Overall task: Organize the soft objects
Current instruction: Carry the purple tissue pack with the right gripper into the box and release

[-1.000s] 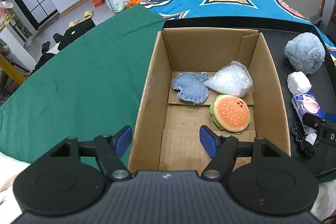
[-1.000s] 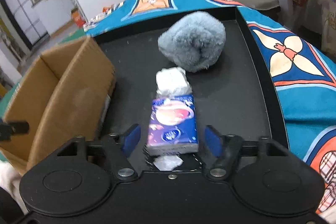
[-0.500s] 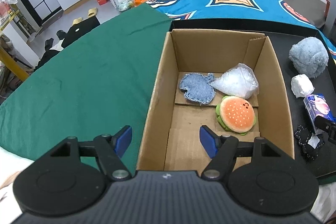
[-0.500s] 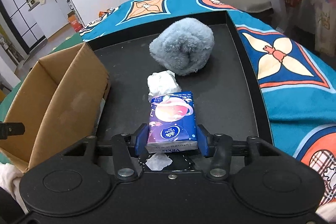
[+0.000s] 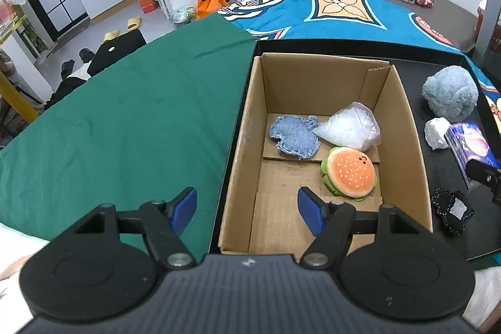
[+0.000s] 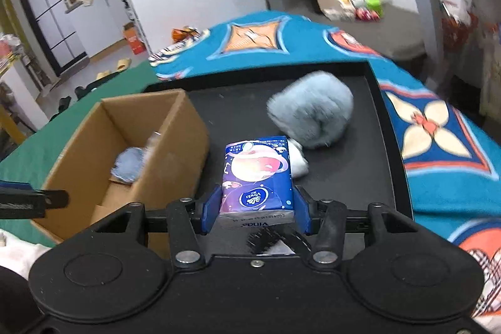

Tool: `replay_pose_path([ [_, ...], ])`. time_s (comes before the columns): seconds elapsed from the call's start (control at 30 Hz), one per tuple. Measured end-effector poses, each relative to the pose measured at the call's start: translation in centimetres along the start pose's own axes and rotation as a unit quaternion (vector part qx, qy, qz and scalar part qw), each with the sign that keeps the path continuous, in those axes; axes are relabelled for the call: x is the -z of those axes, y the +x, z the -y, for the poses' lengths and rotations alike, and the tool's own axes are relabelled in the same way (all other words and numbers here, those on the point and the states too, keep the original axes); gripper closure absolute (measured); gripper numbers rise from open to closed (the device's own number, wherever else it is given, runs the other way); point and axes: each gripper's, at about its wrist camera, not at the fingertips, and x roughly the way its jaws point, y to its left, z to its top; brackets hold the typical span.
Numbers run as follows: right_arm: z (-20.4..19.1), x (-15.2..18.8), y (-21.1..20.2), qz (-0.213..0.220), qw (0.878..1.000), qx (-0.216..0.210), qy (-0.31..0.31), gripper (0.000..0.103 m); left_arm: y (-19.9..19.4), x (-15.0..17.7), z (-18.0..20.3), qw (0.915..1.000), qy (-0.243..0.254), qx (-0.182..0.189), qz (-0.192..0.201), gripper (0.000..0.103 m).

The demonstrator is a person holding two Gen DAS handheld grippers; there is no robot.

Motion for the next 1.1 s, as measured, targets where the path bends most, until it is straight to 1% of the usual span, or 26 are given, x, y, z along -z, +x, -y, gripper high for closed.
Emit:
replay_pose_path([
  [0.27, -2.7, -1.7, -1.6, 0.025, 0.999, -0.017, -0.019, 0.055, -0.2, 0.8, -1.3, 0.9998, -0.005, 0.017, 0.011, 0.034],
  [0.33, -3.5, -2.1, -1.8, 0.029, 0.999, -0.021, -0.025, 0.055, -0.1, 0.9, -1.5, 0.9997, -0.010, 0.021, 0.011, 0.037],
  [0.4, -4.0, -2.2, -1.8, 0.032, 0.999, -0.023, -0.028, 0.055, 0.0, 1.0, -1.8, 0.9995, -0.014, 0.025, 0.014, 0.037],
  [0.47, -4.6, -2.3, -1.7, 0.033, 0.999, -0.027, -0.032, 0.055, 0.2, 1.1, -2.0, 0.9992, -0.019, 0.030, 0.015, 0.040],
  [0.57, -5.7, -2.3, -1.7, 0.033, 0.998, -0.031, -0.043, 0.055, 0.6, 1.3, -2.4, 0.9987, -0.028, 0.041, 0.013, 0.047],
  [0.67, -6.5, -2.3, -1.6, 0.031, 0.998, -0.036, -0.051, 0.055, 0.9, 1.5, -2.7, 0.9983, -0.036, 0.044, 0.012, 0.057],
  [0.73, -7.2, -2.3, -1.5, 0.029, 0.997, -0.040, -0.056, 0.055, 1.2, 1.7, -2.7, 0.9981, -0.038, 0.048, 0.010, 0.072],
  [0.93, -9.3, -1.8, -0.7, 0.020, 0.996, -0.050, -0.077, 0.055, 1.7, 1.9, -3.9, 0.9955, -0.066, 0.068, 0.005, 0.092],
  [1.1, -11.0, -1.3, 0.2, 0.005, 0.995, -0.061, -0.085, 0.055, 1.7, 2.1, -4.2, 0.9943, -0.074, 0.076, 0.010, 0.093],
])
